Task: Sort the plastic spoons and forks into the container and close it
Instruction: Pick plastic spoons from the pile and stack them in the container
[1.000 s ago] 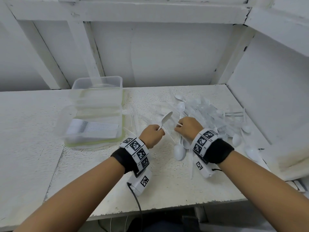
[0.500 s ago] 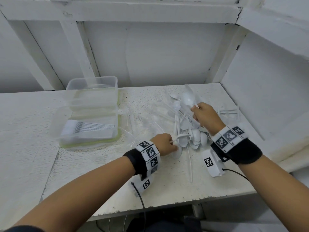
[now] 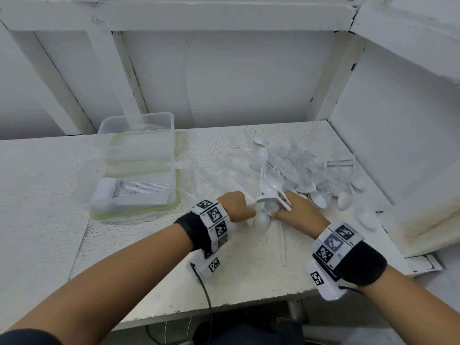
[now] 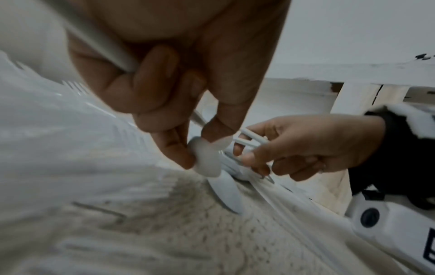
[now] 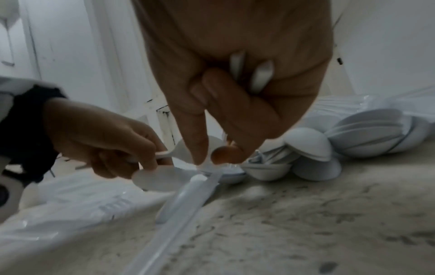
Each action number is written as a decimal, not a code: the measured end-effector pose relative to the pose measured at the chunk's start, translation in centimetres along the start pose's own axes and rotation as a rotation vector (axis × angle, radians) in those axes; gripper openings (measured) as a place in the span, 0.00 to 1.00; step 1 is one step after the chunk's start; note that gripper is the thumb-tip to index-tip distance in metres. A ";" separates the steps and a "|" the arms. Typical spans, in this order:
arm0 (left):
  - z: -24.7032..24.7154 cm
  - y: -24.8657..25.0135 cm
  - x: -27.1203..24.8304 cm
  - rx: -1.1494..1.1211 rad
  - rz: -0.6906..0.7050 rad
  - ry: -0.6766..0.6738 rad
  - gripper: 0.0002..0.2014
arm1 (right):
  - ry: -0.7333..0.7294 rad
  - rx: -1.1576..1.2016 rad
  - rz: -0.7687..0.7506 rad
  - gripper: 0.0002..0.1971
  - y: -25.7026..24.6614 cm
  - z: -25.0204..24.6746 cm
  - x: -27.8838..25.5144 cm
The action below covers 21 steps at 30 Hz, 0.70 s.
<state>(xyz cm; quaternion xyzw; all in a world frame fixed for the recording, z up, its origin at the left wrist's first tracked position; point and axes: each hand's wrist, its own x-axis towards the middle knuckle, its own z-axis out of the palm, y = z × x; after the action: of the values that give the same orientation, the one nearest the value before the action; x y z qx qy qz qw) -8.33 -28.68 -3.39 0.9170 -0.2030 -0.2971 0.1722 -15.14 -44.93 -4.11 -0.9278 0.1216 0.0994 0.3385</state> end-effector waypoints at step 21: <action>-7.5 -4.6 -4.8 -0.893 0.109 0.837 0.05 | -0.109 -0.128 -0.165 0.08 -3.1 1.2 1.3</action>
<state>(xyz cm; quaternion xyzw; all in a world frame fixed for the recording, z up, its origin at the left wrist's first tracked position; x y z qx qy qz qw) -6.02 -20.96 2.59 0.7836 -0.0206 0.0413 0.6196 -13.12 -42.04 -3.50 -0.9476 0.0195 0.1289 0.2917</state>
